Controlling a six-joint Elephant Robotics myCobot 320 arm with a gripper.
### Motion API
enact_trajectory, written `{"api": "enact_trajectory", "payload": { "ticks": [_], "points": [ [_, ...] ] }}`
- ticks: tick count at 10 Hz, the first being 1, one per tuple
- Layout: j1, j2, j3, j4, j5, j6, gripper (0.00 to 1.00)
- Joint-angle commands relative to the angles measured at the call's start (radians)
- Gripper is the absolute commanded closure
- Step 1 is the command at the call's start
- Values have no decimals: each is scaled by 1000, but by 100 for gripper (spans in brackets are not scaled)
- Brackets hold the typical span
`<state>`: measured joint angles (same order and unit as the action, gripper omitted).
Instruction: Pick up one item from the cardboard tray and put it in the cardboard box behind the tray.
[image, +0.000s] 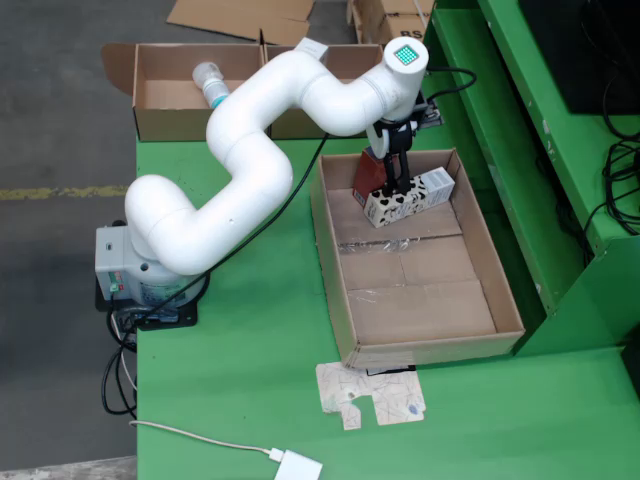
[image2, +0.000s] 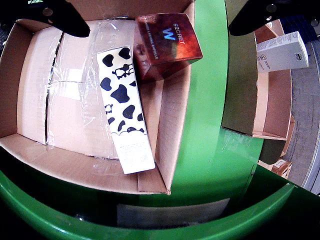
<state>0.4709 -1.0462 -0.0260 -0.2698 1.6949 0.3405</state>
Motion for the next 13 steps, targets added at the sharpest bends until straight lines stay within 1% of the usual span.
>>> {"api": "enact_trajectory", "payload": {
  "ticks": [1, 2, 3, 4, 5, 6, 8, 9, 10, 13],
  "points": [
    [-9, 10, 26, 42, 0, -10, 0],
    [-9, 10, 26, 42, 0, -10, 0],
    [-7, -9, 26, 86, -12, -3, 0],
    [-9, -43, 26, 174, -35, 2, 0],
    [-7, -107, 26, 389, -117, -3, 0],
    [-7, -107, 26, 389, -117, -3, 0],
    [2, -148, 26, 501, -196, -8, 0],
    [2, -148, 26, 501, -196, -8, 0],
    [7, -167, 26, 547, -236, -14, 0],
    [7, -167, 26, 547, -236, -14, 0]
  ]
}}
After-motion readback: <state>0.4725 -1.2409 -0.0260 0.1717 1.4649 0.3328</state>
